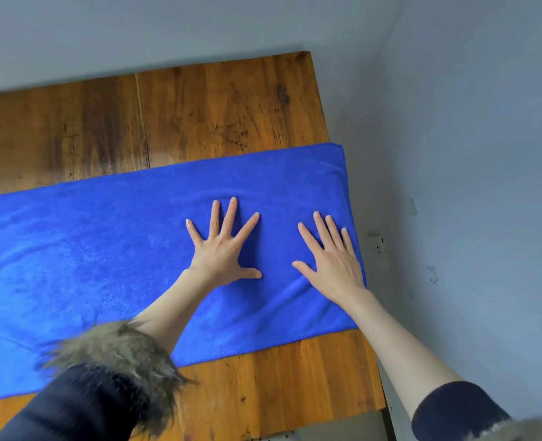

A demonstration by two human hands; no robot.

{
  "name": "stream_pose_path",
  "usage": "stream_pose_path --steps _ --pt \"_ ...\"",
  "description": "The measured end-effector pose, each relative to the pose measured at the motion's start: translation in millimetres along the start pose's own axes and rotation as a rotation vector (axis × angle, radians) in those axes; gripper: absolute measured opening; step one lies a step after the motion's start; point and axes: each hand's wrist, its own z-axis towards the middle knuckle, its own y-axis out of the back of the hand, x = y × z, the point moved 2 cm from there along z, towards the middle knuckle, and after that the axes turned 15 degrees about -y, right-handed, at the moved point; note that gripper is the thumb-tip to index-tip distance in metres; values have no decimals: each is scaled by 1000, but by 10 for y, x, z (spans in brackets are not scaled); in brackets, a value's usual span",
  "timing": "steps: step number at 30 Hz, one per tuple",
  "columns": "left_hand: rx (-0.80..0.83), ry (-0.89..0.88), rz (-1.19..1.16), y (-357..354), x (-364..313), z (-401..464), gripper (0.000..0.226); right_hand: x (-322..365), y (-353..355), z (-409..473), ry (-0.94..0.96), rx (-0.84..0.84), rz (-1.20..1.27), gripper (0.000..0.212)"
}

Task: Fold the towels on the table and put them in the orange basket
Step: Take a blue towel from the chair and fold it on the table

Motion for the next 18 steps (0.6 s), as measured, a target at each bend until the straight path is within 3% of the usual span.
stream_pose_path --steps 4,8,10,14,18 --pt "1 15 -21 63 -23 30 112 -51 101 -50 -66 -7 231 63" --pt "-38 -25 -2 11 -178 -76 104 -330 138 -138 -358 -76 605 48" --pt "-37 -44 6 -67 -292 -149 100 -498 120 -139 -505 4 750 45" --pt "-22 -32 -39 -206 -426 -204 97 -702 84 -128 -748 332 1081 49" --pt "-11 -27 -67 -195 -408 -172 95 -776 20 -112 -799 487 1100 46"
